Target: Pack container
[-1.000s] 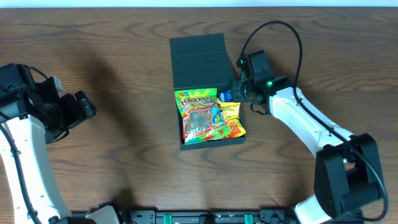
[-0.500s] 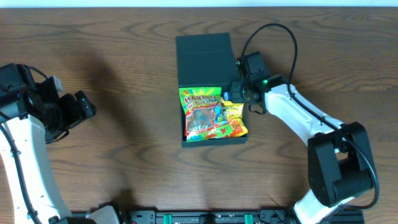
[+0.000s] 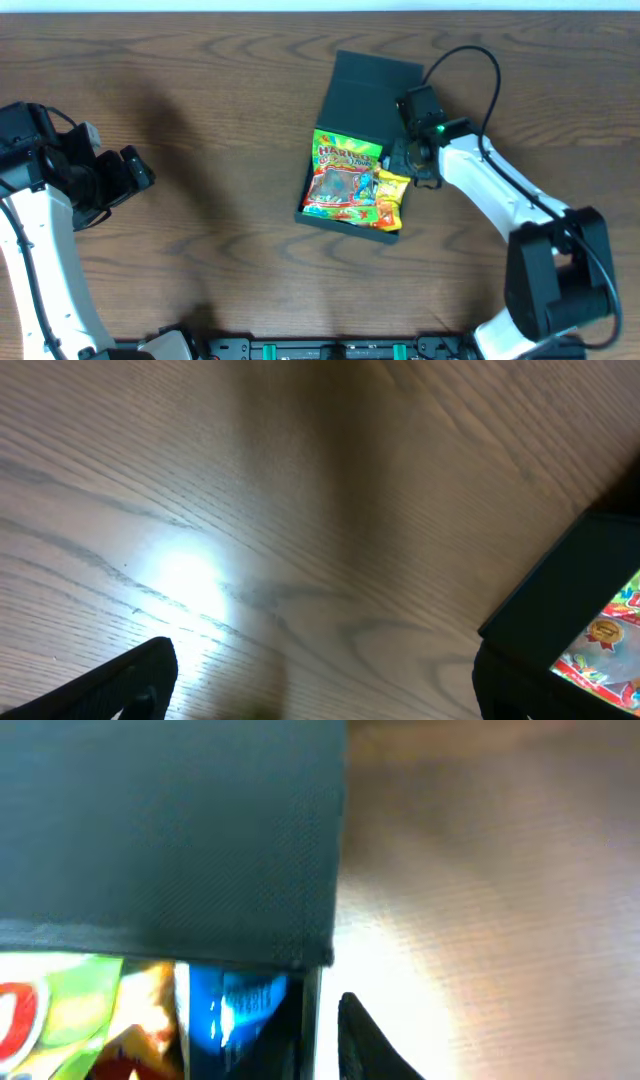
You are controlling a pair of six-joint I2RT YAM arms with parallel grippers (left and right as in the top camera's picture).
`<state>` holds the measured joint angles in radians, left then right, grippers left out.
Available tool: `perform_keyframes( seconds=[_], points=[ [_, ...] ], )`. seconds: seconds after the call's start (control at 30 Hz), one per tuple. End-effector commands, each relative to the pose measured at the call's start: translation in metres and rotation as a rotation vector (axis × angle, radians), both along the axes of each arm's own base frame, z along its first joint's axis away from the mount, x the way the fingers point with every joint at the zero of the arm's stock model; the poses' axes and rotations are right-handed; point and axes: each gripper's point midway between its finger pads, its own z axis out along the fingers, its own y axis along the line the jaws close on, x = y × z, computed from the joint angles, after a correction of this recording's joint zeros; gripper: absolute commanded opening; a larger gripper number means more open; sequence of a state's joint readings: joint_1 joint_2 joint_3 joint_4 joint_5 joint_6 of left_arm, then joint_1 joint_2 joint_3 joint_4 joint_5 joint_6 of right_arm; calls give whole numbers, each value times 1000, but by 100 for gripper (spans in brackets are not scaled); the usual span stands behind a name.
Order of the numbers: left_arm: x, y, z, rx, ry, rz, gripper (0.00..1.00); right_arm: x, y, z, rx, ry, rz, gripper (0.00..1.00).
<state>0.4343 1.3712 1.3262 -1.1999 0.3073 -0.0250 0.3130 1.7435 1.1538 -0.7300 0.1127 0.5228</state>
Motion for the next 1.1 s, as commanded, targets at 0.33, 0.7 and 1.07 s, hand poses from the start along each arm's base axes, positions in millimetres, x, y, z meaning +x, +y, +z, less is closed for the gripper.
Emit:
perform_keyframes(
  seconds=[0.33,0.7,1.07],
  points=[
    [-1,3,-1,13,6,-2,95,12,80,123,285,-381,257,5],
    [-1,3,-1,13,6,-2,95,46,162,59,448,-324,400,1],
    [-1,3,-1,13,6,-3,95,55,184,27,496,-280,409,1]
  ],
)
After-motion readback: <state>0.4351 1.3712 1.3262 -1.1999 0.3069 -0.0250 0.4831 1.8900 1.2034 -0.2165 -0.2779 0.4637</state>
